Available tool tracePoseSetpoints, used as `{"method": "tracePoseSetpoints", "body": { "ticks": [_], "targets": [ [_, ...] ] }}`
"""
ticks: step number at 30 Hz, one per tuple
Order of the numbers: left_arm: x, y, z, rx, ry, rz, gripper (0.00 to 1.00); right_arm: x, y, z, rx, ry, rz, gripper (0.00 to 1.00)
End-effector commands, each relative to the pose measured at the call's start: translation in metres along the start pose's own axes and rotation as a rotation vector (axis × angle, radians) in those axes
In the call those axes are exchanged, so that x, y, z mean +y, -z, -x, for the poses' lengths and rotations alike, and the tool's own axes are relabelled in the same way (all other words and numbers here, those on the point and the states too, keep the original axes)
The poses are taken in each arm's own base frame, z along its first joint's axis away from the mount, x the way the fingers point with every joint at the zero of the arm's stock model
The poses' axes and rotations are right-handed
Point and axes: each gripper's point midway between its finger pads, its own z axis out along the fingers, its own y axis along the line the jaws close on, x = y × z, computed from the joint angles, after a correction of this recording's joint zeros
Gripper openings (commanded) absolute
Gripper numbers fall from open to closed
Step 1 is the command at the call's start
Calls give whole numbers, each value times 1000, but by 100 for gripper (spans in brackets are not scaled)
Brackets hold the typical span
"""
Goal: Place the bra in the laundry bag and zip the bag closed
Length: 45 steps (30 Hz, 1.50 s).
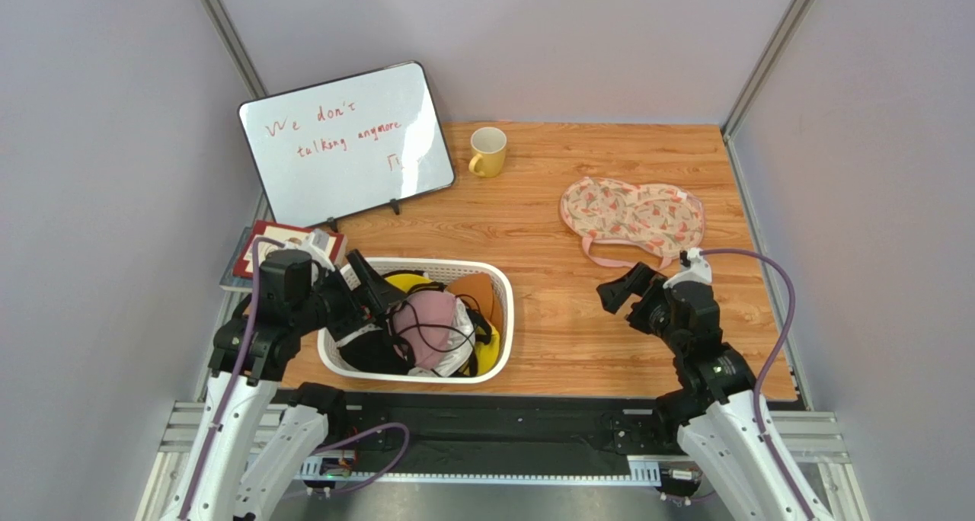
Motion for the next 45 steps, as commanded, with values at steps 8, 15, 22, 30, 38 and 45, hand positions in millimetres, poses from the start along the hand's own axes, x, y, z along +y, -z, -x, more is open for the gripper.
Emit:
{"method": "tracePoseSetpoints", "body": {
  "ticks": [8,15,22,30,38,45],
  "targets": [
    [-20,4,11,-66,-168,-134,95,-1,-4,73,-92,121,-247,99],
    [-69,15,8,-27,-226,-388,86,2,-60,102,111,353,-416,94],
    [-105,30,11,30,-271,-524,79,-2,-134,82,300,417,-423,82],
    [-123,16,-12,153,-318,-524,77,36,-192,83,284,559,-285,88],
    [-131,13,-20,178,-316,-501,76,70,-267,112,224,791,-397,90],
    [-120,20,-24,186,-346,-461,76,46,-306,88,289,832,-500,79]
  ]
}}
